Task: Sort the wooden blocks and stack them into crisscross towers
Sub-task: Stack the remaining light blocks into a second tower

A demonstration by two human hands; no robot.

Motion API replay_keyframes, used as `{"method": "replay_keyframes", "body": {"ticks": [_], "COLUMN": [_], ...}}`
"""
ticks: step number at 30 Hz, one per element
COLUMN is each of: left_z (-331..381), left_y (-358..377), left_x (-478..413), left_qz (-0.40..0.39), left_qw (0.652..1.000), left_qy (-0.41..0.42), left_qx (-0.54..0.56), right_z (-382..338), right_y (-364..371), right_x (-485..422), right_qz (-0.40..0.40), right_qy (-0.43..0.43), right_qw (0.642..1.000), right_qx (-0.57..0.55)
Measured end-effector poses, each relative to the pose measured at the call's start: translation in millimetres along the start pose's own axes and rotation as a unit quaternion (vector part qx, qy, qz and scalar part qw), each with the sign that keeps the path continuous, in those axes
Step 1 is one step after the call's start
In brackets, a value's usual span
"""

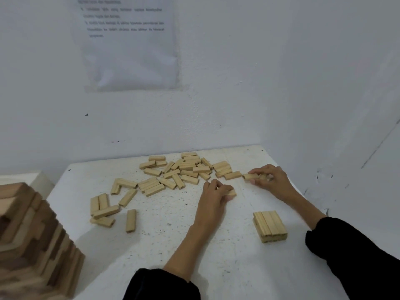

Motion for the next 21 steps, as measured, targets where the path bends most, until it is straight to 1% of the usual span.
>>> {"method": "replay_keyframes", "body": {"ticks": [3, 5, 7, 9, 11, 14, 15, 17, 19, 21], "left_z": [-9.4, -17.9, -26.9, -36.0, -45.4, -54.2, -56.1, -60.1, -63.7, -66.1], "left_y": [-15.6, -30.0, -45.6, -60.8, -73.0, -89.4, -93.9, -101.1, -103.5, -103.8], "left_x": [14.9, 24.7, 34.0, 44.8, 58.4, 83.6, 91.8, 107.0, 116.4, 118.4], "left_qz": [0.02, 0.032, 0.032, 0.012, -0.005, -0.015, -0.011, -0.008, -0.041, -0.074], "left_qw": [1.0, 0.999, 0.998, 0.997, 0.995, 0.994, 0.995, 0.999, 0.999, 0.997], "left_qy": [-0.014, -0.033, -0.051, -0.081, -0.103, -0.112, -0.098, -0.042, -0.002, 0.009], "left_qx": [-0.004, -0.001, 0.001, -0.002, -0.002, 0.002, 0.007, 0.005, -0.011, -0.008], "right_z": [-32.5, -54.2, -72.6, -88.7, -103.5, -118.5, -119.3, -115.8, -109.5, -102.4], "right_y": [1.7, 11.4, 27.7, 49.7, 71.7, 97.3, 103.6, 114.5, 122.1, 127.3], "right_x": [-6.1, -3.8, 5.4, 20.9, 40.9, 68.2, 75.6, 87.5, 94.7, 98.3], "right_qz": [-0.037, -0.079, -0.133, -0.202, -0.249, -0.253, -0.249, -0.246, -0.243, -0.238], "right_qy": [-0.031, -0.041, -0.031, -0.019, -0.014, -0.028, -0.033, -0.039, -0.039, -0.037], "right_qw": [0.999, 0.996, 0.991, 0.978, 0.96, 0.953, 0.954, 0.956, 0.96, 0.966], "right_qx": [-0.013, -0.013, -0.001, 0.056, 0.129, 0.161, 0.162, 0.158, 0.132, 0.099]}}
Point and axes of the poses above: each hand's wrist, its own x-axis away from the middle knuckle, its own y-axis out of the palm, z = x × y, the point moved 3 cm from there along -x, towards the middle knuckle, and after that the axes turned 15 degrees about -x, right-handed, at the moved point
